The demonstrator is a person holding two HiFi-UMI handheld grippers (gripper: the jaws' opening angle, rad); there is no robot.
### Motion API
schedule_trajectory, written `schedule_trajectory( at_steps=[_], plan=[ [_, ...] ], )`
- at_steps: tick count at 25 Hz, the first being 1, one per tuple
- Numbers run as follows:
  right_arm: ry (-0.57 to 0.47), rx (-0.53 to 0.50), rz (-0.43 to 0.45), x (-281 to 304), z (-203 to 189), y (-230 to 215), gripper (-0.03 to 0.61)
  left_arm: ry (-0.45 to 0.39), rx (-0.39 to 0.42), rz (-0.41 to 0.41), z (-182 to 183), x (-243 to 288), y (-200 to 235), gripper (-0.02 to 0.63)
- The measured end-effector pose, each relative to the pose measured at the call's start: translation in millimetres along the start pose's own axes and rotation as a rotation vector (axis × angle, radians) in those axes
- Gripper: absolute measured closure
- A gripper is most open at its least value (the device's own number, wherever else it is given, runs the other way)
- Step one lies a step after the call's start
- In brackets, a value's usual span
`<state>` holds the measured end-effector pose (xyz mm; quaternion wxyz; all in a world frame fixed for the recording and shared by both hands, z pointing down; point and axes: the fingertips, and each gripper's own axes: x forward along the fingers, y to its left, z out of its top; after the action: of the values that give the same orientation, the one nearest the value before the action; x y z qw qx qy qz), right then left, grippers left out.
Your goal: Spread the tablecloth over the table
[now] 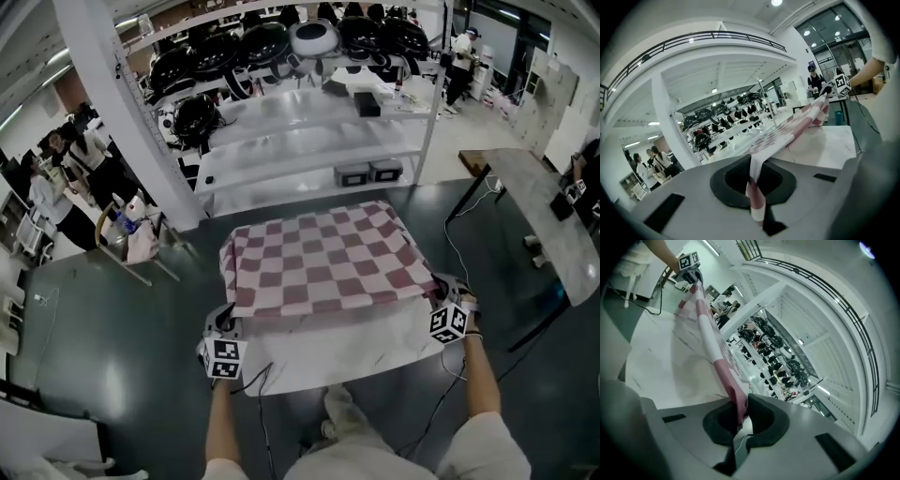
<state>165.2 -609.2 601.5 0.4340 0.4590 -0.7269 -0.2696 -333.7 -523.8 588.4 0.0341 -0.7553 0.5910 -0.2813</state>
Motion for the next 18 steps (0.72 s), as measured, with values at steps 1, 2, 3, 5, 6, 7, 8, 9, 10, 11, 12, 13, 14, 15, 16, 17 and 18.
schedule_trajectory(
  at_steps=[1, 2, 3, 5, 6, 7, 8, 9, 10, 11, 12, 13, 14, 15, 16, 17, 18],
  plan=[
    [0.0, 0.009, 0.005, -9, -1, 9, 0.561, 0.012, -0.013, -0.001, -10, -11, -6, 0.584],
    [-0.001, 0.015, 0.011, -19, -2, 19, 0.56, 0.021, -0.022, -0.001, -20, -22, -12, 0.584],
    [-0.001, 0.018, 0.015, -30, -5, 27, 0.561, 0.026, -0.026, -0.002, -27, -34, -19, 0.584],
    [0.001, 0.026, 0.021, -51, -12, 41, 0.561, 0.04, -0.028, -0.002, -41, -54, -33, 0.584],
    [0.002, 0.033, 0.022, -59, -15, 47, 0.56, 0.044, -0.032, 0.001, -46, -63, -39, 0.584],
    [0.004, 0.037, 0.026, -67, -19, 54, 0.561, 0.043, -0.039, 0.003, -50, -72, -46, 0.584],
    [0.005, 0.032, 0.033, -76, -25, 63, 0.56, 0.042, -0.046, 0.004, -54, -81, -53, 0.584],
    [0.008, 0.02, 0.042, -85, -33, 71, 0.56, 0.045, -0.049, 0.004, -58, -90, -63, 0.584],
    [0.01, 0.008, 0.052, -93, -42, 78, 0.56, 0.052, -0.048, 0.003, -61, -98, -75, 0.584],
    [0.011, 0.005, 0.06, -101, -52, 81, 0.561, 0.059, -0.05, 0.005, -62, -105, -87, 0.584],
    [0.01, 0.01, 0.067, -107, -60, 82, 0.561, 0.065, -0.057, 0.009, -62, -111, -97, 0.584],
    [0.008, 0.015, 0.072, -113, -65, 83, 0.561, 0.07, -0.07, 0.014, -63, -117, -104, 0.584],
    [0.004, 0.015, 0.079, -119, -67, 85, 0.561, 0.075, -0.082, 0.02, -64, -122, -108, 0.584],
    [0.0, 0.011, 0.087, -123, -68, 89, 0.561, 0.084, -0.091, 0.027, -66, -128, -110, 0.584],
    [-0.002, 0.012, 0.097, -126, -70, 94, 0.56, 0.096, -0.098, 0.032, -69, -133, -114, 0.584],
    [-0.003, 0.02, 0.107, -130, -77, 100, 0.561, 0.109, -0.104, 0.036, -73, -138, -121, 0.584],
    [-0.002, 0.032, 0.116, -136, -86, 107, 0.561, 0.121, -0.112, 0.04, -79, -143, -132, 0.584]
  ],
)
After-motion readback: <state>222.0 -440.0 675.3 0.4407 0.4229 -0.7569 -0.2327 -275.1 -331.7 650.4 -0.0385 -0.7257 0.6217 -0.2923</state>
